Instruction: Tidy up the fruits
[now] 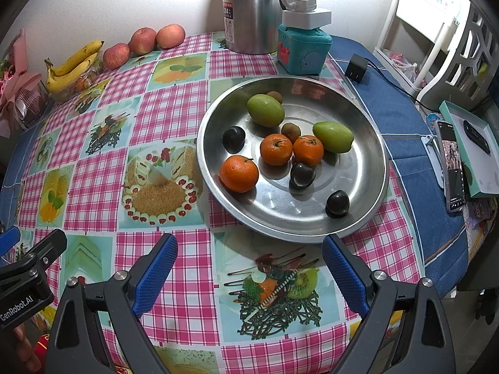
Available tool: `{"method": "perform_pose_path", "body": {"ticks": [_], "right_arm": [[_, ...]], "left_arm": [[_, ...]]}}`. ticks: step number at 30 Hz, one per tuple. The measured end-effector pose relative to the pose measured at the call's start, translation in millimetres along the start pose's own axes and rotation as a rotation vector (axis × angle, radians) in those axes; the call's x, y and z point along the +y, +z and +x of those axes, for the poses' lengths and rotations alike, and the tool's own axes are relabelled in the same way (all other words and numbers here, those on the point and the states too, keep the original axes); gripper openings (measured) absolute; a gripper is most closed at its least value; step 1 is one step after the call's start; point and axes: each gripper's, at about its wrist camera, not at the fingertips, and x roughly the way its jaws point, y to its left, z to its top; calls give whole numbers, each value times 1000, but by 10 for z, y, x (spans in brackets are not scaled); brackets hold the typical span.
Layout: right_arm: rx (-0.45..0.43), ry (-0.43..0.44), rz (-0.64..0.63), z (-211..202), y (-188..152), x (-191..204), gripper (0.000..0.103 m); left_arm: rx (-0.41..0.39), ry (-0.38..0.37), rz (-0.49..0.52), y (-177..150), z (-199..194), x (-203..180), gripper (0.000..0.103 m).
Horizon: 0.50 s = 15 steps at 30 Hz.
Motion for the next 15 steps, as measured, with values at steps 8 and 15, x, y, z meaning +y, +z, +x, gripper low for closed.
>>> {"method": "perform_pose_path", "body": {"ticks": [8,15], "right_arm": [[1,0,0,6,-3,3,94],[2,-1,0,8,-15,10,94]], "left_arm": [[0,0,0,0,-1,0,103],[0,1,-4,2,-1,-1,103]]}}
